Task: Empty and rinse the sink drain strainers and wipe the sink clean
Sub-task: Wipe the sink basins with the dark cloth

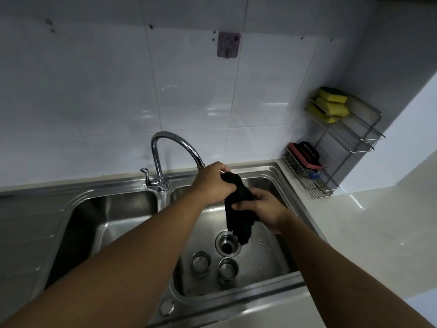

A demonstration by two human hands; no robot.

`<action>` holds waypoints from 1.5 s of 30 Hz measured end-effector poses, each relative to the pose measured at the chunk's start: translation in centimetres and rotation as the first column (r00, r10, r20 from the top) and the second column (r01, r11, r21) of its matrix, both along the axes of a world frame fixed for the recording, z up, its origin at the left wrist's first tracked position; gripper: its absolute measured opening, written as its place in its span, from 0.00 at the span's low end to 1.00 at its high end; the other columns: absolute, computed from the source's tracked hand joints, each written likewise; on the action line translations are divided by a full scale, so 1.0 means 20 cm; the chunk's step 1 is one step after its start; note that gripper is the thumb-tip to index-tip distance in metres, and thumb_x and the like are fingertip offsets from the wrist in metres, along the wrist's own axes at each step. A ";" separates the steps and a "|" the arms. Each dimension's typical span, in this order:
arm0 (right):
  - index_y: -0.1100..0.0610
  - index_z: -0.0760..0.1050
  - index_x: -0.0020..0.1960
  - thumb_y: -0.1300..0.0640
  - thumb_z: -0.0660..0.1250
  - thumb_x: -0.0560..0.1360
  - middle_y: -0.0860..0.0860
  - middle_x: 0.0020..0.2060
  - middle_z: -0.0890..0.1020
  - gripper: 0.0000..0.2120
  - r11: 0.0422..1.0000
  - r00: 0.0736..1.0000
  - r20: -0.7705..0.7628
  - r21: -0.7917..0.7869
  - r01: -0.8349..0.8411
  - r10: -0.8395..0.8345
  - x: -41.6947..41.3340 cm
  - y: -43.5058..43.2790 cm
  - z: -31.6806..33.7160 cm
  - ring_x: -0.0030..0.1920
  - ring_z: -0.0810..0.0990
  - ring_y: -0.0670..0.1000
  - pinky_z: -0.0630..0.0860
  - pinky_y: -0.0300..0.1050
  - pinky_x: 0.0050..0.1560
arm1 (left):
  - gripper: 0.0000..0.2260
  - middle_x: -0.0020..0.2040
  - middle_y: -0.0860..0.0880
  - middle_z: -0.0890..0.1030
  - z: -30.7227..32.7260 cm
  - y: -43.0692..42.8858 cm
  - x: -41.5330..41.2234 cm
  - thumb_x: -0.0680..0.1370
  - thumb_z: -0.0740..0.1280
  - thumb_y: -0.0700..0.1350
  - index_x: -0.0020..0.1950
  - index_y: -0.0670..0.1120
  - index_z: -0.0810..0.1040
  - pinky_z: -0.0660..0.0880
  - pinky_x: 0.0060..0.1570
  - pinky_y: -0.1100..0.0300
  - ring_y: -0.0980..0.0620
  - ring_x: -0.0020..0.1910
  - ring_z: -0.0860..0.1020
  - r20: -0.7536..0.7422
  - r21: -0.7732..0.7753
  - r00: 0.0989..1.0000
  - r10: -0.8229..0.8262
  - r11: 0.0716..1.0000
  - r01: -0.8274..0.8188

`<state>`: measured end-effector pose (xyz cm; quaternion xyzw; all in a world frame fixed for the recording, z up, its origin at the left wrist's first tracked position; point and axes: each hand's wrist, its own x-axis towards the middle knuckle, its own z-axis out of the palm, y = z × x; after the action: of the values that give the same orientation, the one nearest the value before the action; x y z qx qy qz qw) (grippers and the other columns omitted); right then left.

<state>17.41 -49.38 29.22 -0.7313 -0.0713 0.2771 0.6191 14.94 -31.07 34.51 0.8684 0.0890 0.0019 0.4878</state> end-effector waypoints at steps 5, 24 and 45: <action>0.60 0.82 0.49 0.66 0.73 0.64 0.61 0.44 0.85 0.14 0.990 0.992 0.049 -0.072 0.118 -0.115 0.04 -0.05 -0.11 0.43 0.84 0.62 0.80 0.54 0.45 | 0.11 0.44 0.57 0.82 -0.04 -0.05 0.01 0.70 0.75 0.45 0.51 0.52 0.84 0.72 0.42 0.70 0.59 0.44 0.80 0.015 0.021 0.999 -0.042 0.999 0.041; 0.63 0.82 0.44 0.60 0.78 0.69 0.54 0.29 0.82 0.08 0.952 0.945 -0.117 -0.078 0.296 -0.304 0.08 -0.14 -0.38 0.28 0.82 0.51 0.77 0.41 0.29 | 0.19 0.43 0.41 0.84 -0.33 -0.23 0.06 0.81 0.59 0.61 0.49 0.45 0.76 0.79 0.41 0.52 0.44 0.36 0.83 -0.270 -0.104 0.963 0.008 0.994 -0.038; 0.52 0.80 0.46 0.63 0.71 0.73 0.55 0.45 0.86 0.07 0.941 0.925 -0.185 -0.138 0.309 -0.331 0.29 -0.03 -0.92 0.46 0.86 0.57 0.84 0.53 0.48 | 0.12 0.60 0.45 0.79 -1.22 -0.29 0.15 0.77 0.65 0.51 0.58 0.48 0.74 0.76 0.51 0.57 0.45 0.54 0.79 -0.559 0.198 0.829 -0.005 0.970 0.140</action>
<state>23.28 -49.91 10.91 -0.7323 0.1283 0.2497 0.6205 17.87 -36.96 10.10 0.8850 0.1922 -0.2580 0.3365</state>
